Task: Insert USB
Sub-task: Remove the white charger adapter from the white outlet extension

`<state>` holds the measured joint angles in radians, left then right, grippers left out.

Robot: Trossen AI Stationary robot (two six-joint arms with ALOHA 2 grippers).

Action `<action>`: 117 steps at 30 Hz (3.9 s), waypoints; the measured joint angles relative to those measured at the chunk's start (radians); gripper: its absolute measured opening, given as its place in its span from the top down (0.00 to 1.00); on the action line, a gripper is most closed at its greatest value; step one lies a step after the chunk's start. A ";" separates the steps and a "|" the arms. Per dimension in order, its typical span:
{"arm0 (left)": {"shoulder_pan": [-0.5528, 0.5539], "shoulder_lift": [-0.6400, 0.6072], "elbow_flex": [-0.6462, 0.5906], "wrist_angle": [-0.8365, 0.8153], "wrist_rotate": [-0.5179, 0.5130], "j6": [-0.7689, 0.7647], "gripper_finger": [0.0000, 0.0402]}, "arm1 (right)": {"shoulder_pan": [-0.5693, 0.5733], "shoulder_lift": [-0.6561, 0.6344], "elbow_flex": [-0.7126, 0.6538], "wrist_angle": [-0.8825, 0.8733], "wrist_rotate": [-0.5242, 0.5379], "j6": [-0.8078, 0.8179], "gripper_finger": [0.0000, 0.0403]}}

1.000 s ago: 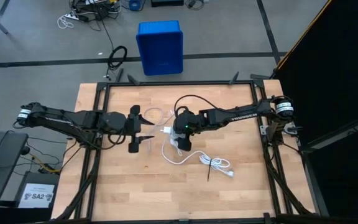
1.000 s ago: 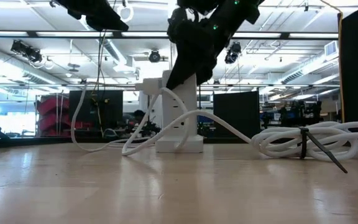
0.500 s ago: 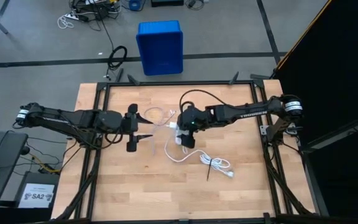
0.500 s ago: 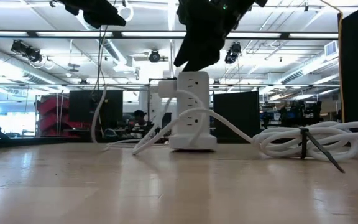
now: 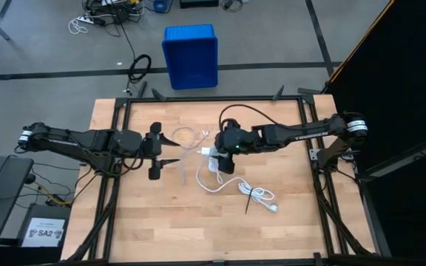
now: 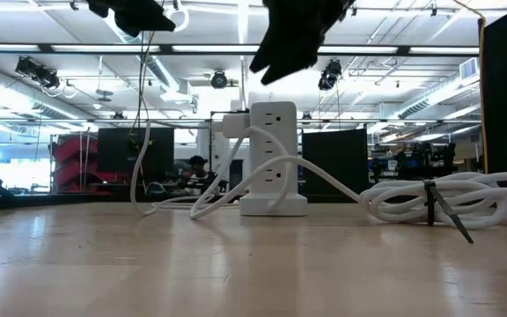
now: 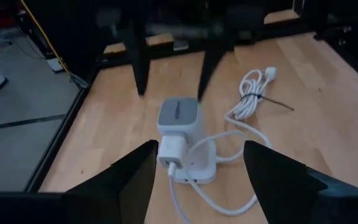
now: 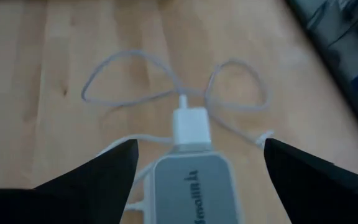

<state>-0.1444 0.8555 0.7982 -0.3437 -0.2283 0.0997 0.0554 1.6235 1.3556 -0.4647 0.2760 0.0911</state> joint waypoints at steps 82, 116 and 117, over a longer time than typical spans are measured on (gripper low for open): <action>0.328 0.566 -0.113 0.639 0.392 0.054 0.28 | -0.113 -0.132 -0.860 1.197 -0.272 0.021 0.02; 0.327 0.639 -0.112 0.665 0.362 0.079 0.56 | -0.117 0.067 -0.686 1.141 -0.305 -0.084 0.35; 0.327 0.638 -0.113 0.664 0.367 0.080 0.61 | -0.117 0.066 -0.686 1.140 -0.303 -0.084 0.35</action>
<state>0.1822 1.4935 0.6856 0.3206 0.1382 0.1795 -0.0620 1.6897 0.6701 0.6750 -0.0265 0.0074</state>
